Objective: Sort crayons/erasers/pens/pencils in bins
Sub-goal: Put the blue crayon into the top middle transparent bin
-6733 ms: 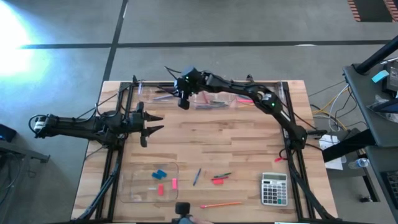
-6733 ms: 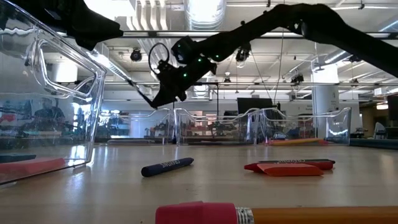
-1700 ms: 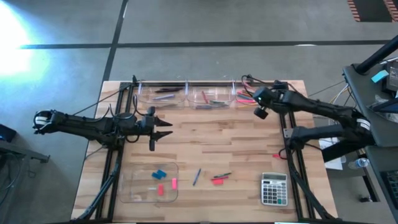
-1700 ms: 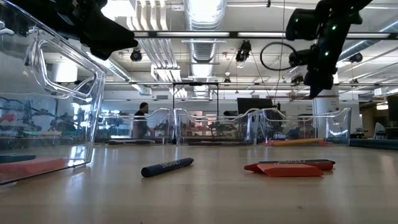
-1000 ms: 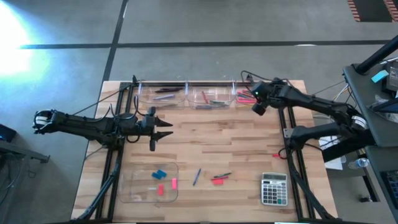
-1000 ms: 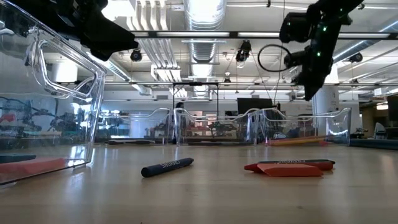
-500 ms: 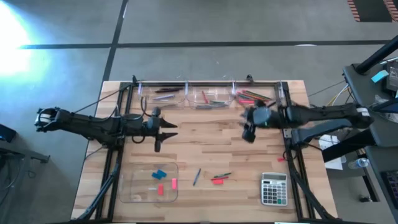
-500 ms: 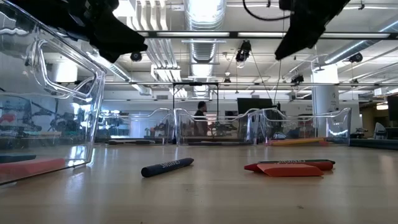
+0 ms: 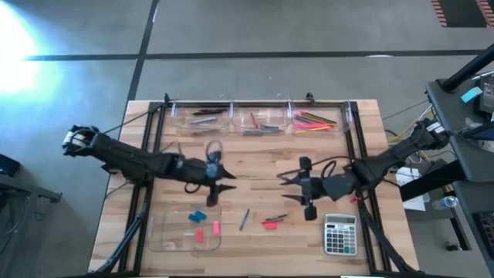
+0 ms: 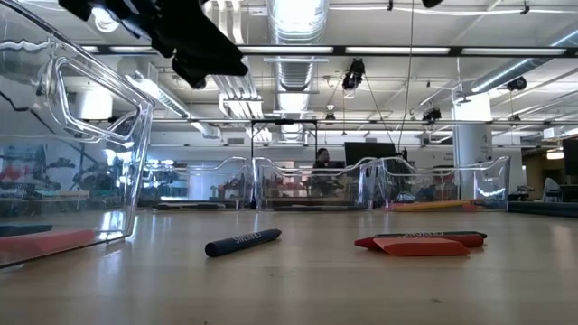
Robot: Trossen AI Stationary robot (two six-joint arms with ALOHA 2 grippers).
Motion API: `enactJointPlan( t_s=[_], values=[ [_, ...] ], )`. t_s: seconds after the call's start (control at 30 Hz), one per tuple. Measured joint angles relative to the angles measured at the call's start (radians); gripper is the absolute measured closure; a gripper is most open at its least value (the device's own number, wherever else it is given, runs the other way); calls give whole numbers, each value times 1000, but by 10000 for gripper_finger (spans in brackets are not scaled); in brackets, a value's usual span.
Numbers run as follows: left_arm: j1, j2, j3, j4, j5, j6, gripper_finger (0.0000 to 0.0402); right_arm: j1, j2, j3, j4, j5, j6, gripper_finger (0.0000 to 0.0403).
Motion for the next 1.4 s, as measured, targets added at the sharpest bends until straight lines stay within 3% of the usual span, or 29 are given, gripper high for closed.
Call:
enactJointPlan(
  t_s=[0.3,0.6,0.9,1.3,1.4],
  values=[
    [-88,295,271,-342,-39,-160,265,31,7,-36,76,41,-82,276],
    [-108,525,445,-379,38,-188,265,30,2,-59,98,79,-115,287],
    [-110,644,565,-573,70,-361,265,29,-19,-59,97,80,-149,287],
    [-139,706,616,-610,102,-465,265,29,-20,-59,99,84,-97,290],
    [-141,706,616,-603,92,-495,265,30,-20,-59,96,135,-81,292]
  ],
)
